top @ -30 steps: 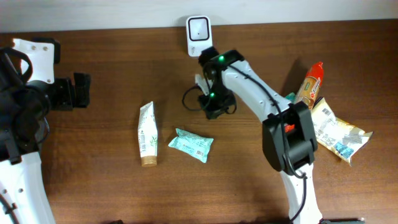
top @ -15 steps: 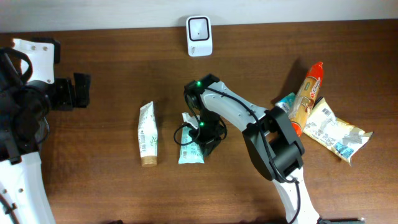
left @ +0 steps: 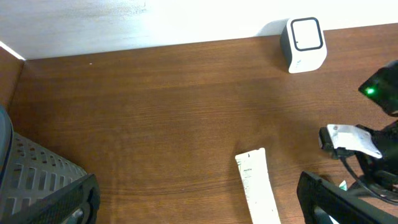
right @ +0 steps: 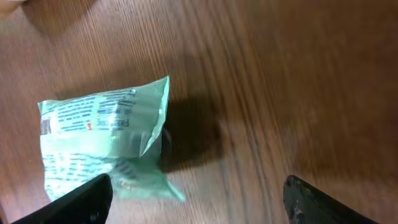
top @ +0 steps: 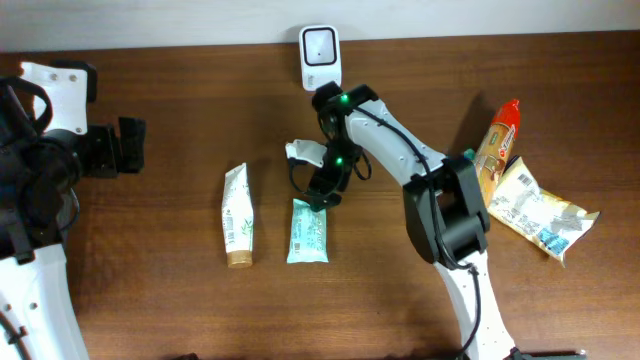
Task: Scan the item barcode
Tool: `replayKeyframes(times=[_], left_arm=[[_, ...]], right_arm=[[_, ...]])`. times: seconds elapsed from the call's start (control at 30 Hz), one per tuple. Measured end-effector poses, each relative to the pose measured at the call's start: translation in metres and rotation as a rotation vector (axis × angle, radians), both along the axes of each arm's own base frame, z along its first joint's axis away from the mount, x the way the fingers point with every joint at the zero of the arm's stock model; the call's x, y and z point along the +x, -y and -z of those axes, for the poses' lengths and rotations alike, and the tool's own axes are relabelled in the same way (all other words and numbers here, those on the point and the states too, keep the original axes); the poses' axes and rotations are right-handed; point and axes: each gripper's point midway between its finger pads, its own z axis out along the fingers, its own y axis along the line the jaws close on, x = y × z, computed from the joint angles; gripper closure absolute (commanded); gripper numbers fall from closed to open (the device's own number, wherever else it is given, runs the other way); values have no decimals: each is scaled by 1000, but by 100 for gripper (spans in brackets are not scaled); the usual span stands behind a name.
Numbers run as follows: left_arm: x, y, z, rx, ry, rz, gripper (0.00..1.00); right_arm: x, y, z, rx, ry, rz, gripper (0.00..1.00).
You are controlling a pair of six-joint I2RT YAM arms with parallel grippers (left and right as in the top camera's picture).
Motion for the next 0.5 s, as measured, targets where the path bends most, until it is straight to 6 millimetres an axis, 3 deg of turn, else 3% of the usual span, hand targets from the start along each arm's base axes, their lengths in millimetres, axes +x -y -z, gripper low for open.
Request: replayKeyframes(times=[0.1,0.23,0.37,0.43,0.47,0.5], left_arm=[[0,0,0,0,0,0,1],[0,0,0,0,0,0,1],[0,0,0,0,0,0,1],[0,0,0,0,0,0,1],[0,0,0,0,0,0,1],[0,0,0,0,0,0,1]], right_arm=[[-8,-5,-1,13,-28,-15,16],[-23,-16,2,11,-55,-58,28],[-26,-17,8,11,-60,-66,37],[-28,-18,11,19,-79,-63,58],[-29,-19,10,25,-84,-61,91],[-32,-19,9,27,-97,-59,95]])
